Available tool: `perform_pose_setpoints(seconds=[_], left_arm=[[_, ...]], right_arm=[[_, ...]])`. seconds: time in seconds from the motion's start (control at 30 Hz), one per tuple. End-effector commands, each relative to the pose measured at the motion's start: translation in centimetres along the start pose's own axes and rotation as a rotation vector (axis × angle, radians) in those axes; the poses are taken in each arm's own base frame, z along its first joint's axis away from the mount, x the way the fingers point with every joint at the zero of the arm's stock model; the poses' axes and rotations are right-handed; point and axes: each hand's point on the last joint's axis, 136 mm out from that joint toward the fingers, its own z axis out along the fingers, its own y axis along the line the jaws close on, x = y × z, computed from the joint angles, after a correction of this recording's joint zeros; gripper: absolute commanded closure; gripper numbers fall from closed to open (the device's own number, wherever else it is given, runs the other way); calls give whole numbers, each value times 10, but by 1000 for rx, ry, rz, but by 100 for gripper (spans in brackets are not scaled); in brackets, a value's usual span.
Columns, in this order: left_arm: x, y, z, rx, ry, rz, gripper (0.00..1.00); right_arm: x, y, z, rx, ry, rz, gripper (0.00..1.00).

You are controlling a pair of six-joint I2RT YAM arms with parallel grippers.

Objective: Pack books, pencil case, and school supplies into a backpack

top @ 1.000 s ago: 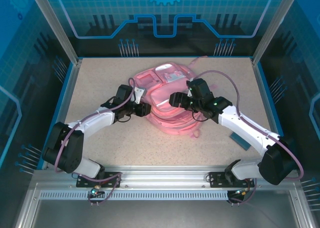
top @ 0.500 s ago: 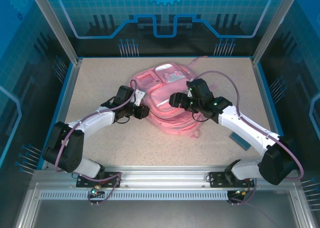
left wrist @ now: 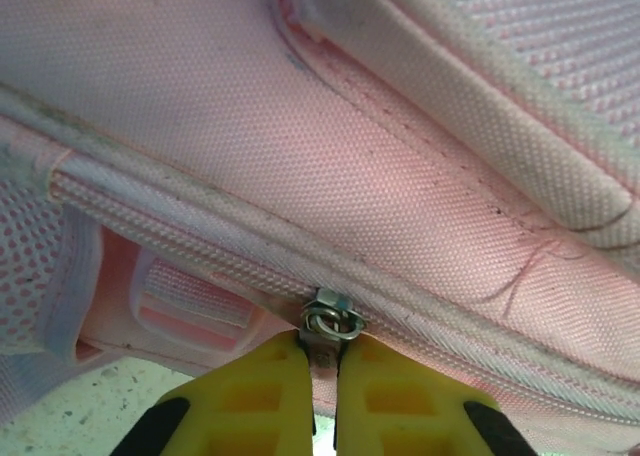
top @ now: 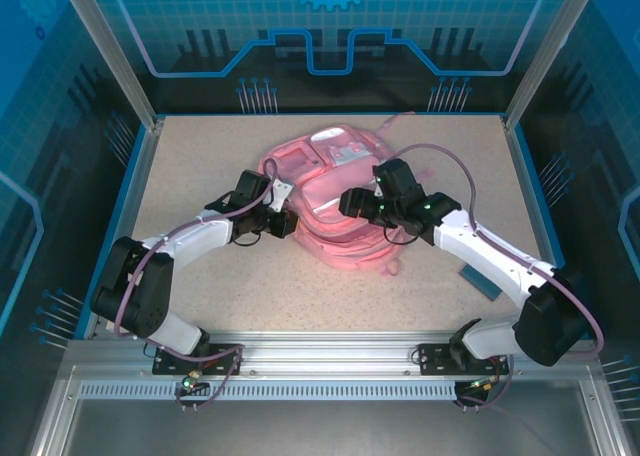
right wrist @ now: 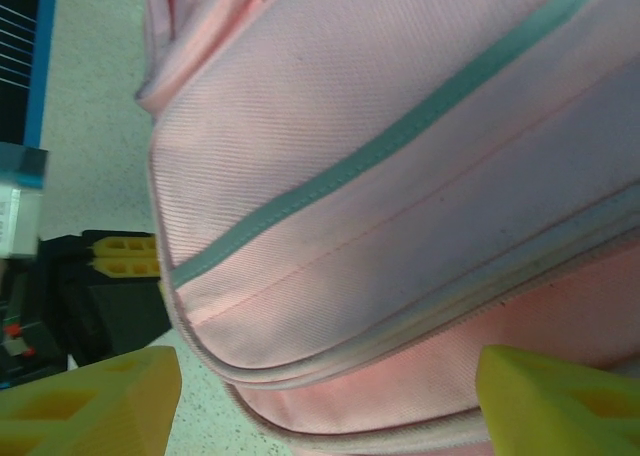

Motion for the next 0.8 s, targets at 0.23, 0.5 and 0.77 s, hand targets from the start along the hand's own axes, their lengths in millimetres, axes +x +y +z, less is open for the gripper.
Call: perform_pose_setpoints(seconds=[0.23,0.5,0.77], left_arm=[[-4,-8,-20,18,-60,-5,100],[5,9,-19,-69,-68,-67,94],[-2,2,-9,-14,-45,-23,62]], right_arm=[[-2,-2,12,39,44,76,29],[-11,5,17,26,38,75,35],[-12,4,14,28,34,73,36]])
